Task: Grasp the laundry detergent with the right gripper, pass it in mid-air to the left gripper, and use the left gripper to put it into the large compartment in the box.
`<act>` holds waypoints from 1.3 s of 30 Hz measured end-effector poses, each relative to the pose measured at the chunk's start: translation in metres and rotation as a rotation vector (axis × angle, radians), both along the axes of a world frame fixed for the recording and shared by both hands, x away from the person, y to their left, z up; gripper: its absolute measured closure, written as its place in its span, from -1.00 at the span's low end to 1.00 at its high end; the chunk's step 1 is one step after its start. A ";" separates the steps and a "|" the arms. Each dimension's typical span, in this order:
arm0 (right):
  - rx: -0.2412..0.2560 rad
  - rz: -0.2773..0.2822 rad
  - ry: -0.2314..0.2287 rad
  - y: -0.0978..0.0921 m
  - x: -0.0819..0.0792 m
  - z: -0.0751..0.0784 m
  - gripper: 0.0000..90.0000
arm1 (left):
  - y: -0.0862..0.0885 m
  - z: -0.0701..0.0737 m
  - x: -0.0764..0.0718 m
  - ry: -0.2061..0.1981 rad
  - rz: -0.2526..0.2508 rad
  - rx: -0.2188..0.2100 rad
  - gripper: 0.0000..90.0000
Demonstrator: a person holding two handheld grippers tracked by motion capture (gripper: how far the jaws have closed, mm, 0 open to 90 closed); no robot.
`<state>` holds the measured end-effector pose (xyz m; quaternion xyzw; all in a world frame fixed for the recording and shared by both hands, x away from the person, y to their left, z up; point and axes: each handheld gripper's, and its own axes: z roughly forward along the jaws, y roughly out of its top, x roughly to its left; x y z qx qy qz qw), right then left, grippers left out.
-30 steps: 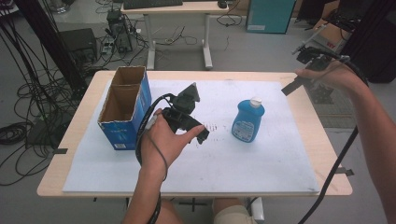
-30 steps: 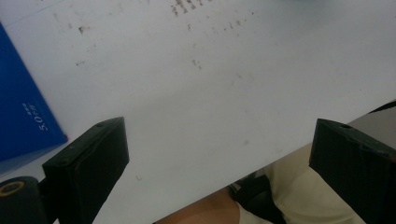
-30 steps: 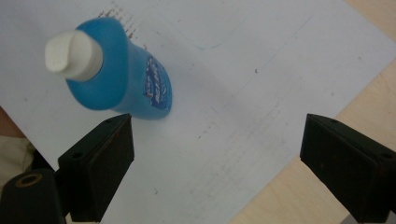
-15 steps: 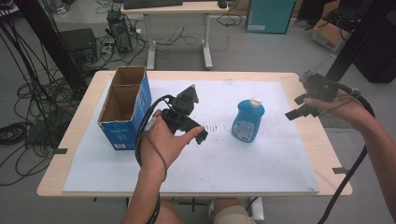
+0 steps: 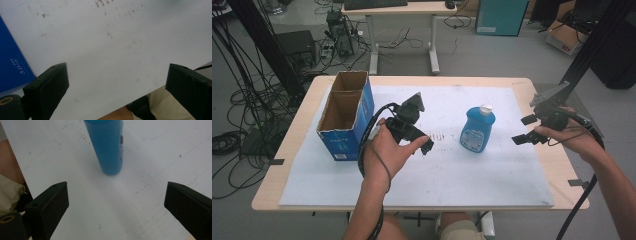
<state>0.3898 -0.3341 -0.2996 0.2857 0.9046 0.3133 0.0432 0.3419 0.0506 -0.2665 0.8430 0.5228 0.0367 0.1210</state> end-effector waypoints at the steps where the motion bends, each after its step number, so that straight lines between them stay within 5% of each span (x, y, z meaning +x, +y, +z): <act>1: 0.007 0.001 -0.001 0.001 -0.001 -0.002 -0.88 | 0.000 0.000 0.000 0.001 0.000 0.000 -0.89; 22: 0.131 -0.004 -0.057 0.025 -0.001 -0.052 -0.93 | 0.003 -0.011 0.007 0.014 0.006 0.008 -0.88; 39: 0.167 0.001 -0.114 0.047 0.005 -0.075 -0.94 | 0.007 -0.015 0.008 0.024 0.014 0.011 -0.88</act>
